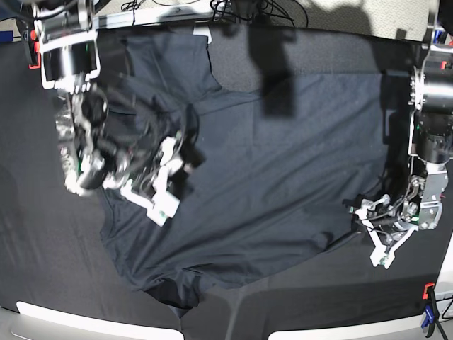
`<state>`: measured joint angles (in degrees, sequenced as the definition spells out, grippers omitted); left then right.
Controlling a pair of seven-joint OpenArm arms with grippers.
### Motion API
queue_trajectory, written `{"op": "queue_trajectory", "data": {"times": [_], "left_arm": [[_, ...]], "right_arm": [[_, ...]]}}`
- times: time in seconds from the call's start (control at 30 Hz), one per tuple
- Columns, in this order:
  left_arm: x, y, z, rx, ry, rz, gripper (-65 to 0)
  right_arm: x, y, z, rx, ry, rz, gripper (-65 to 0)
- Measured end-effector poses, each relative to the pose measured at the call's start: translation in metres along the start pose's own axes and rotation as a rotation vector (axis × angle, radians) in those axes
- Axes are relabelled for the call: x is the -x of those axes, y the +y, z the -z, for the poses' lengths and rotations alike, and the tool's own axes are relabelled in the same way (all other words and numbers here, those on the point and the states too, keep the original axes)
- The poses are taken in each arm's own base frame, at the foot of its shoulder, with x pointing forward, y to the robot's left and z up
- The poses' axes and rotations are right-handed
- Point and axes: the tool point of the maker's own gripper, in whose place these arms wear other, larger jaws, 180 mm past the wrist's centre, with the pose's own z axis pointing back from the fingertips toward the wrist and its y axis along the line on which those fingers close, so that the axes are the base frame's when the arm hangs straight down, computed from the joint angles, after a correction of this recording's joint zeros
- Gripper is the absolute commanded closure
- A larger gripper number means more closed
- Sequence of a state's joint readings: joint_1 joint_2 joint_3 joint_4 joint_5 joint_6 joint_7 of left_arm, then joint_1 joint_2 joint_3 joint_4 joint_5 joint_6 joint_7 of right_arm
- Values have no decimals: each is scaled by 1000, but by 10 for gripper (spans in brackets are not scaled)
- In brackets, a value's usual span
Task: Layout the t-shirt on the table in an organized manner, then fold the t-shirt properly
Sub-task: 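Swing the left gripper inward over the shirt toward the right gripper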
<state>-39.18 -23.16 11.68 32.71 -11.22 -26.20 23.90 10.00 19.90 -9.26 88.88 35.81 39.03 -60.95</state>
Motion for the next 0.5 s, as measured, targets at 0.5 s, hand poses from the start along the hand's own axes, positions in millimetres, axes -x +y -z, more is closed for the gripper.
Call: {"op": "queue_trajectory", "data": {"times": [0.5], "left_arm": [[22, -80, -57, 322, -45, -5, 0]], "right_arm": [[17, -11, 1, 84, 4, 20, -290]]}}
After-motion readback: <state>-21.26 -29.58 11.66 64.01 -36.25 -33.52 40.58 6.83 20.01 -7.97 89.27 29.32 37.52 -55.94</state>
